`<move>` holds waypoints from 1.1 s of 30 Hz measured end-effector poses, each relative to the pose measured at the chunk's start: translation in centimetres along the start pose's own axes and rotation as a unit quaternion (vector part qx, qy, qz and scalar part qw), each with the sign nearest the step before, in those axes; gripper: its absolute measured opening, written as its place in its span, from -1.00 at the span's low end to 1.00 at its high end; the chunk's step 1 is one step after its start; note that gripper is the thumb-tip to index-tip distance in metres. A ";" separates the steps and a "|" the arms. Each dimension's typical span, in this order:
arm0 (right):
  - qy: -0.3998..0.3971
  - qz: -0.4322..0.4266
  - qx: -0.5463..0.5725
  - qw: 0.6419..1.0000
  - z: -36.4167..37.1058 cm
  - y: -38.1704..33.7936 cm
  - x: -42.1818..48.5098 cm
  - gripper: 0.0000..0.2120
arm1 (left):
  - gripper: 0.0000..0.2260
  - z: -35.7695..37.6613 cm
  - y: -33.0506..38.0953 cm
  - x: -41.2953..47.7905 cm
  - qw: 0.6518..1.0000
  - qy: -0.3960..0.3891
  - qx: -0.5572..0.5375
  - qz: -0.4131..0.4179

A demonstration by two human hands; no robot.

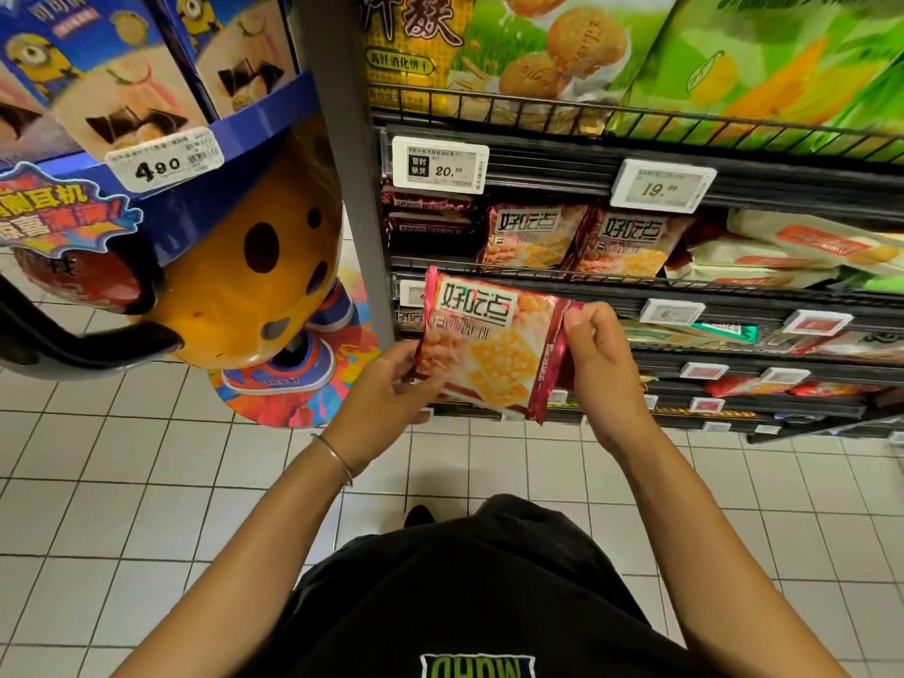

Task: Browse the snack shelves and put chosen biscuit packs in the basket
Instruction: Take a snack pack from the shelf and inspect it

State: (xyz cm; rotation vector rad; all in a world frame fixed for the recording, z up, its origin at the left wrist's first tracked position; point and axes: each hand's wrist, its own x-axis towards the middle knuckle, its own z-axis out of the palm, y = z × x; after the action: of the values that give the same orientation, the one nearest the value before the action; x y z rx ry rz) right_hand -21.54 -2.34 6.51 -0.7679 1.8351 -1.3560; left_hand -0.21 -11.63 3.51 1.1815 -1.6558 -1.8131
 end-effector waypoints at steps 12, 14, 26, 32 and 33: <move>-0.012 -0.070 0.001 0.997 2.2 -3.1 4.6 -0.59 | -0.38 3.7 3.6 6.4 0.963 0.177 -0.174 -0.106; -0.032 -0.114 -0.029 0.993 2.7 -3.4 5.4 -0.57 | -0.39 4.5 4.7 6.9 0.965 0.189 -0.158 -0.087; -0.059 -0.100 0.073 0.991 1.8 -2.5 8.7 -0.55 | -0.50 7.1 8.8 8.2 0.950 0.175 -0.252 -0.066; -0.107 -0.110 0.018 0.988 1.8 -2.8 10.4 -0.57 | -0.49 7.0 9.6 10.1 0.929 0.262 -0.249 -0.074; -0.116 -0.121 -0.023 0.986 2.0 -2.9 10.8 -0.58 | -0.54 6.8 9.6 10.6 0.924 0.275 -0.255 -0.070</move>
State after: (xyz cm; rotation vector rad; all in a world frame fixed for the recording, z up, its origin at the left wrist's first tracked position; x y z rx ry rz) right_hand -25.88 -12.82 6.81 -1.1536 1.6356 -1.3124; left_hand -13.78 -17.74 8.88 1.4057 -0.7448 -1.6341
